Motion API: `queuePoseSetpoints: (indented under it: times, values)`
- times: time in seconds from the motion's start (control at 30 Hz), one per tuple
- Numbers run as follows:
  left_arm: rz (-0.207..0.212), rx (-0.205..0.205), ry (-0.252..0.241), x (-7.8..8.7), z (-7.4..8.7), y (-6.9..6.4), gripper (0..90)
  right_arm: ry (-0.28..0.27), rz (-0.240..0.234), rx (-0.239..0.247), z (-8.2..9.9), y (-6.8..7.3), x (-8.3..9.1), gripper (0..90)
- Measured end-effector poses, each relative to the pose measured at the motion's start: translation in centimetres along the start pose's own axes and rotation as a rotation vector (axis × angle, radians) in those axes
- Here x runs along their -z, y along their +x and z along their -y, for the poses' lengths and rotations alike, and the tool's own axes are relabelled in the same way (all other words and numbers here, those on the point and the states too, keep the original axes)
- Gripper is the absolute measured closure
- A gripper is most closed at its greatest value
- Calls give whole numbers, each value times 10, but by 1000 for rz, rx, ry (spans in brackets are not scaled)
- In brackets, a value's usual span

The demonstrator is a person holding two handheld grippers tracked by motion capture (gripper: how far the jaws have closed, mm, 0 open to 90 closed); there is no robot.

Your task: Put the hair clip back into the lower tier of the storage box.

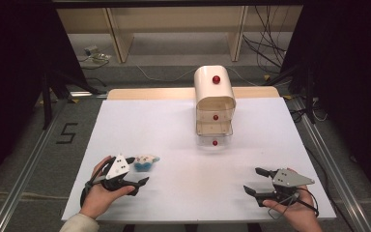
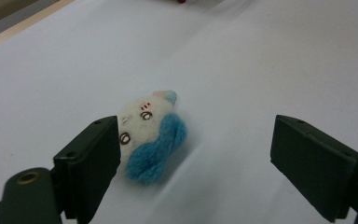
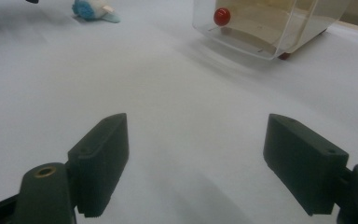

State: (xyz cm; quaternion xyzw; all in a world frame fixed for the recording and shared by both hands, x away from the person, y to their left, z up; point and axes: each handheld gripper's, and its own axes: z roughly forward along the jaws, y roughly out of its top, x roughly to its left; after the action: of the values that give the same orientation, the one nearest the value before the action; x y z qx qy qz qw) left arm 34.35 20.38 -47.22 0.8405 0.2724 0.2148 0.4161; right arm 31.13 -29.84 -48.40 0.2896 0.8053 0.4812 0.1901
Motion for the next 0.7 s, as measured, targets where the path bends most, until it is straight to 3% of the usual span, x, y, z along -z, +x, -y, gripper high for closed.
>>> queuePoseSetpoints:
  times: [0.4,0.6,0.7]
  values:
    - [12,-16,0,-7,-10,6,157,2,3,0,0,1,0,229]
    - [15,8,40,-23,-12,23,157,5,5,1,0,0,0,229]
    - [20,1,66,-29,-10,30,158,1,0,2,0,0,0,229]
